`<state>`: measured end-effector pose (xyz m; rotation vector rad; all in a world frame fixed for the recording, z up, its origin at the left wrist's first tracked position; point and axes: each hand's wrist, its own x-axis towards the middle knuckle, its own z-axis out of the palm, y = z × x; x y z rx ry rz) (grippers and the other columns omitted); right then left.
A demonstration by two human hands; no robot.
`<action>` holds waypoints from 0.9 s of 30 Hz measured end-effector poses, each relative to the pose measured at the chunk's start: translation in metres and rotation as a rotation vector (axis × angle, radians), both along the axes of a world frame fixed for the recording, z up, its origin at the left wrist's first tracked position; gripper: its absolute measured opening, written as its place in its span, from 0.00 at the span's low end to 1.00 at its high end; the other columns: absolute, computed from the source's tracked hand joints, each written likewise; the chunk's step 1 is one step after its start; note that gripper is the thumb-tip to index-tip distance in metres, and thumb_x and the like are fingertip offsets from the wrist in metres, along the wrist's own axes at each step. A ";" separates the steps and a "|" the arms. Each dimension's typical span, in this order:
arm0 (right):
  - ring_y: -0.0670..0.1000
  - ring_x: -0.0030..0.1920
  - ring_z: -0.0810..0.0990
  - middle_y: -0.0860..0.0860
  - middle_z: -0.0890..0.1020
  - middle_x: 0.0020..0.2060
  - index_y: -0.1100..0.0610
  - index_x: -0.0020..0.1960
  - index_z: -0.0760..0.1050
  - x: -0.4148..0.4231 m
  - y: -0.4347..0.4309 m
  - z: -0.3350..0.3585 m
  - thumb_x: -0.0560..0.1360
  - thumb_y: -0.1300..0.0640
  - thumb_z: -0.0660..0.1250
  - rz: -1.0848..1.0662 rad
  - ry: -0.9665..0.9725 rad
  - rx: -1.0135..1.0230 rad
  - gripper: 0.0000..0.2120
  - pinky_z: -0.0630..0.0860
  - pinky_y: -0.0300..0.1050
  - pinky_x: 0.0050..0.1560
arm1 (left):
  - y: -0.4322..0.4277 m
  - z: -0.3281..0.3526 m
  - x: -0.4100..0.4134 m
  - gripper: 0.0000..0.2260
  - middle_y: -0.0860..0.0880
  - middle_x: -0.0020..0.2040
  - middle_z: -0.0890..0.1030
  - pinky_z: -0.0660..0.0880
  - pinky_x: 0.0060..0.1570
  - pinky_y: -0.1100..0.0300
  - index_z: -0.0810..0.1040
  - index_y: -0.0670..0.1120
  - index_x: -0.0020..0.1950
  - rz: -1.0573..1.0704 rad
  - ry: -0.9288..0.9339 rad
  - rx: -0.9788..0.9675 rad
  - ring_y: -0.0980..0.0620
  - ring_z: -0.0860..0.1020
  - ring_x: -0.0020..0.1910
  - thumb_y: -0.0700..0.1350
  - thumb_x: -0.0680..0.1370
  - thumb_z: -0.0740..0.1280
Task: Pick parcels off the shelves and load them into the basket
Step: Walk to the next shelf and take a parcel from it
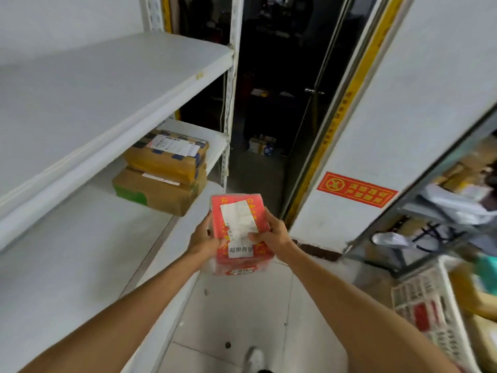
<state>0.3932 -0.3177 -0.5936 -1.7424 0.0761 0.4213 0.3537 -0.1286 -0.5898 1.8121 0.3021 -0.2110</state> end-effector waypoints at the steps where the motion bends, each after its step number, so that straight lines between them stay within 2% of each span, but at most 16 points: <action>1: 0.52 0.52 0.83 0.49 0.83 0.54 0.48 0.69 0.70 -0.003 -0.023 0.005 0.69 0.68 0.74 -0.055 -0.003 0.003 0.33 0.82 0.53 0.51 | -0.021 0.002 0.011 0.32 0.51 0.62 0.78 0.74 0.60 0.40 0.63 0.57 0.74 -0.066 0.006 -0.004 0.48 0.76 0.61 0.37 0.75 0.70; 3: 0.50 0.51 0.83 0.47 0.84 0.52 0.46 0.63 0.73 -0.010 -0.069 0.016 0.70 0.68 0.73 -0.180 -0.028 0.022 0.27 0.82 0.49 0.49 | -0.064 0.006 0.033 0.33 0.52 0.59 0.78 0.77 0.57 0.43 0.63 0.57 0.74 -0.195 0.009 -0.032 0.51 0.77 0.58 0.37 0.74 0.70; 4: 0.50 0.51 0.83 0.48 0.84 0.51 0.46 0.62 0.74 -0.014 -0.091 0.020 0.70 0.68 0.73 -0.246 -0.048 0.021 0.27 0.82 0.51 0.50 | -0.086 0.006 0.045 0.33 0.52 0.59 0.78 0.77 0.55 0.45 0.63 0.56 0.74 -0.254 0.006 -0.037 0.52 0.77 0.56 0.36 0.74 0.70; 7: 0.55 0.54 0.83 0.52 0.84 0.54 0.49 0.68 0.71 -0.024 -0.153 0.032 0.67 0.69 0.73 -0.467 -0.087 0.012 0.33 0.80 0.59 0.54 | -0.157 0.017 0.078 0.38 0.48 0.62 0.78 0.79 0.54 0.47 0.59 0.55 0.76 -0.439 -0.006 -0.062 0.51 0.78 0.56 0.34 0.72 0.72; 10: 0.54 0.53 0.84 0.51 0.84 0.53 0.51 0.66 0.73 -0.038 -0.210 0.042 0.64 0.65 0.74 -0.655 -0.155 -0.049 0.31 0.81 0.55 0.52 | -0.230 0.031 0.098 0.38 0.48 0.62 0.76 0.78 0.47 0.58 0.58 0.54 0.77 -0.620 -0.055 -0.081 0.53 0.76 0.54 0.31 0.73 0.70; 12: 0.53 0.52 0.84 0.51 0.84 0.53 0.52 0.65 0.73 -0.050 -0.240 0.051 0.67 0.66 0.73 -0.760 -0.182 -0.078 0.29 0.82 0.52 0.51 | -0.276 0.039 0.105 0.38 0.50 0.59 0.76 0.77 0.45 0.61 0.59 0.54 0.77 -0.732 -0.094 -0.094 0.53 0.76 0.53 0.29 0.73 0.69; 16: 0.50 0.48 0.84 0.50 0.83 0.52 0.52 0.65 0.72 -0.072 -0.291 0.060 0.70 0.68 0.72 -0.999 -0.202 -0.046 0.26 0.83 0.50 0.48 | -0.355 0.047 0.112 0.39 0.46 0.62 0.78 0.79 0.52 0.47 0.60 0.56 0.76 -0.952 -0.129 -0.095 0.47 0.79 0.56 0.30 0.72 0.69; 19: 0.50 0.48 0.84 0.52 0.83 0.55 0.51 0.67 0.71 -0.083 -0.324 0.065 0.70 0.66 0.72 -1.115 -0.170 -0.066 0.28 0.83 0.51 0.48 | -0.403 0.056 0.114 0.38 0.47 0.60 0.78 0.80 0.51 0.46 0.60 0.57 0.75 -1.065 -0.114 -0.064 0.46 0.79 0.56 0.31 0.72 0.69; 21: 0.50 0.49 0.84 0.51 0.82 0.56 0.48 0.69 0.69 -0.085 -0.345 0.066 0.70 0.64 0.73 -1.175 -0.145 -0.099 0.31 0.83 0.51 0.47 | -0.432 0.054 0.118 0.38 0.46 0.62 0.76 0.79 0.53 0.48 0.61 0.56 0.75 -1.126 -0.114 -0.060 0.45 0.78 0.59 0.31 0.71 0.70; 23: 0.48 0.46 0.84 0.50 0.83 0.54 0.47 0.68 0.68 -0.085 -0.363 0.066 0.70 0.65 0.73 -1.223 -0.152 -0.098 0.30 0.83 0.47 0.44 | -0.459 0.051 0.127 0.41 0.46 0.65 0.74 0.78 0.56 0.48 0.59 0.56 0.76 -1.180 -0.103 -0.049 0.45 0.76 0.61 0.33 0.69 0.72; 25: 0.47 0.45 0.85 0.50 0.82 0.53 0.47 0.68 0.67 -0.082 -0.377 0.063 0.70 0.66 0.73 -1.273 -0.127 -0.081 0.32 0.83 0.45 0.41 | -0.484 0.049 0.135 0.41 0.46 0.63 0.75 0.79 0.53 0.48 0.58 0.56 0.76 -1.240 -0.055 -0.065 0.46 0.78 0.58 0.32 0.70 0.72; 27: 0.51 0.45 0.85 0.52 0.82 0.53 0.47 0.70 0.66 -0.076 -0.392 0.058 0.68 0.66 0.74 -1.308 -0.094 -0.065 0.35 0.83 0.50 0.44 | -0.506 0.044 0.146 0.40 0.46 0.62 0.76 0.79 0.53 0.45 0.62 0.52 0.75 -1.270 -0.033 -0.083 0.48 0.79 0.56 0.30 0.68 0.72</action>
